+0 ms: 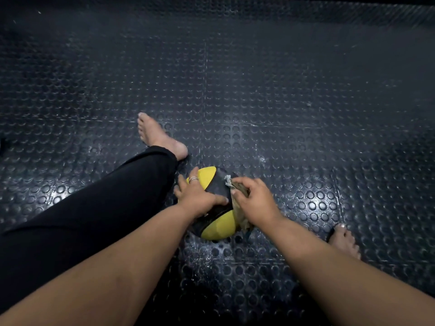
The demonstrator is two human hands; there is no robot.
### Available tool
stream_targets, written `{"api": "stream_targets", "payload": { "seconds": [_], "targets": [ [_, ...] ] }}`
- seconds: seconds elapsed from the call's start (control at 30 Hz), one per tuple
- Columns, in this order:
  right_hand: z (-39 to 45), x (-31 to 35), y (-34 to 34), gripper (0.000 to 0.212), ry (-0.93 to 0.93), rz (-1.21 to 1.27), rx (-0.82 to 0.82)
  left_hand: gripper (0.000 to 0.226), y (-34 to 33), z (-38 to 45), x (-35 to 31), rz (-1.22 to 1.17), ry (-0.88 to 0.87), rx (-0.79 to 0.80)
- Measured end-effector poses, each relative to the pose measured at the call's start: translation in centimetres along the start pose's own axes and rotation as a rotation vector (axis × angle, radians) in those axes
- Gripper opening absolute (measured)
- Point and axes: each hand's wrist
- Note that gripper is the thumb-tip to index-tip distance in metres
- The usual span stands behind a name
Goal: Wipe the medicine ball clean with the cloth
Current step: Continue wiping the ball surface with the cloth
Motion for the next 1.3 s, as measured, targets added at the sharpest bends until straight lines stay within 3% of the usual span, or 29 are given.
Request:
{"api": "stream_targets", "payload": {
  "seconds": [0.17,0.3,0.43,0.5,0.7,0.93,1.17,1.3],
  "targets": [
    [-0.1,-0.5,0.7,0.016,-0.024,0.166,0.098,0.134,-0.3,-0.7,-0.8,0.134,0.151,0.119],
    [0.0,-0.2,1.1,0.018,-0.187,0.356,-0.05,0.129,-2.1,-2.1,-0.3,0.162,0.055,0.122],
    [-1.0,0.5,-0.5,0.021,0.236,-0.142,-0.044,0.14,-1.7,-2.3,0.9,0.234,-0.036,0.18],
    [-0.7,0.4,-1.2,0.025,0.343,-0.259,-0.046,0.142,-1.1,-2.0,0.8,0.253,-0.04,0.201],
    [2.7,1.0,-0.2,0.025,0.102,-0.3,-0.075,0.142,-2.0,-2.4,1.1,0.295,-0.061,0.178],
    [-1.8,1.2,-0.2,0.018,0.152,-0.306,-0.094,0.14,-2.7,-2.5,1.0,0.273,-0.046,0.159],
    [2.8,2.1,0.6,0.022,-0.112,-0.233,-0.011,0.14,-2.2,-2.3,0.4,0.304,-0.042,0.165],
    [1.7,1.9,0.2,0.017,-0.1,-0.184,-0.061,0.14,-1.9,-1.6,0.3,0.297,-0.043,0.177]
  ]
}}
Point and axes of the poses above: each hand's wrist, its own z-axis towards the middle knuckle, its own y-axis out of the back of the hand, x = y × z, and after that the axes turned 8 degrees about -z, right-handed
